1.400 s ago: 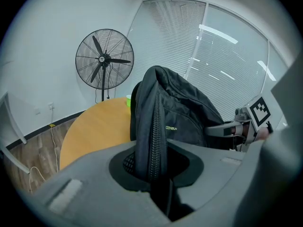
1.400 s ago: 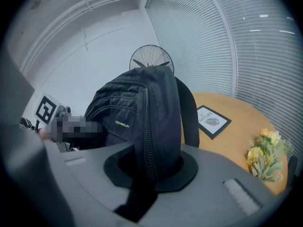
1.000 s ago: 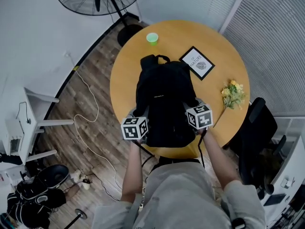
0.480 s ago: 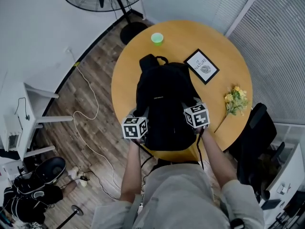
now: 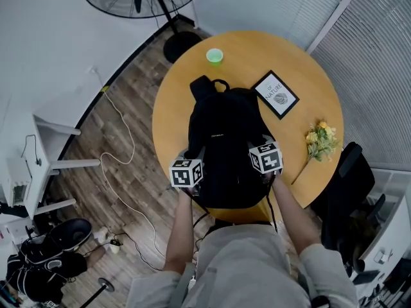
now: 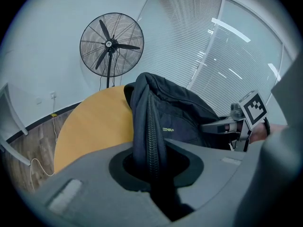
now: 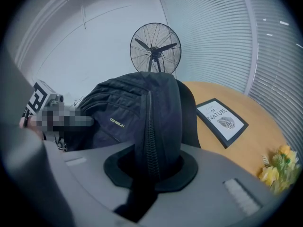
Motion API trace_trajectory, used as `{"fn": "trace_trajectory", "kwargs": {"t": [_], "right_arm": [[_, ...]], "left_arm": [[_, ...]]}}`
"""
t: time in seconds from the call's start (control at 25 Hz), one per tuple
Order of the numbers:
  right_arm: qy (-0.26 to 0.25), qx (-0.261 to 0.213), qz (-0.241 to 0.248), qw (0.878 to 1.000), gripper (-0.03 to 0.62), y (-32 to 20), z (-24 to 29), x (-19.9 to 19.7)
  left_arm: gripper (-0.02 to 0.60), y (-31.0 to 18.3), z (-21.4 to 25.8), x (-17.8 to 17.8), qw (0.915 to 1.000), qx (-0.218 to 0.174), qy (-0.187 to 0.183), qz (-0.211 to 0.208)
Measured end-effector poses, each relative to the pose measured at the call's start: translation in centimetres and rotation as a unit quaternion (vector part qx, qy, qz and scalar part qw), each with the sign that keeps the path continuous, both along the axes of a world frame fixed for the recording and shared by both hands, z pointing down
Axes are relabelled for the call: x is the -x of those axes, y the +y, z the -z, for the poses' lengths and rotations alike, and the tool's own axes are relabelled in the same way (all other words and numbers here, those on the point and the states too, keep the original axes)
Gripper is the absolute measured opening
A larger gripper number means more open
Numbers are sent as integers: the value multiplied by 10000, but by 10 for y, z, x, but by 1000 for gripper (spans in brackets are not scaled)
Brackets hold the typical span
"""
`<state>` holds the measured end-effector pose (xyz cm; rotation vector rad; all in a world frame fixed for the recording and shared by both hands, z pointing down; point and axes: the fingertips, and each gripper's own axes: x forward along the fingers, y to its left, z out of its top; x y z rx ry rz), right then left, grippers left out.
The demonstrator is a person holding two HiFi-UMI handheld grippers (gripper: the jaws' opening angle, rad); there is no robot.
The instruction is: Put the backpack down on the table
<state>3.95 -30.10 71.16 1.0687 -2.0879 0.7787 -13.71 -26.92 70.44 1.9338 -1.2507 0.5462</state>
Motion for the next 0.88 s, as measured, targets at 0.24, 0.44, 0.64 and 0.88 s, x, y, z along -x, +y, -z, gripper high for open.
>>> {"fn": "trace_trajectory", "kwargs": {"t": [0.24, 0.44, 0.64, 0.88], "right_arm": [[75, 102, 4, 9999, 51, -7, -16, -1], [174, 162, -27, 9997, 51, -10, -27, -4], [253, 133, 46, 9996, 51, -14, -36, -5], [371, 159, 82, 9992, 52, -21, -49, -6]], "left_arm": [[64, -8, -14, -1, 10000, 27, -31, -63], [66, -13, -25, -3, 9998, 82, -15, -155], [66, -18, -37, 0, 9997, 69, -24, -214], [71, -26, -51, 4, 9996, 123, -45, -258]]}}
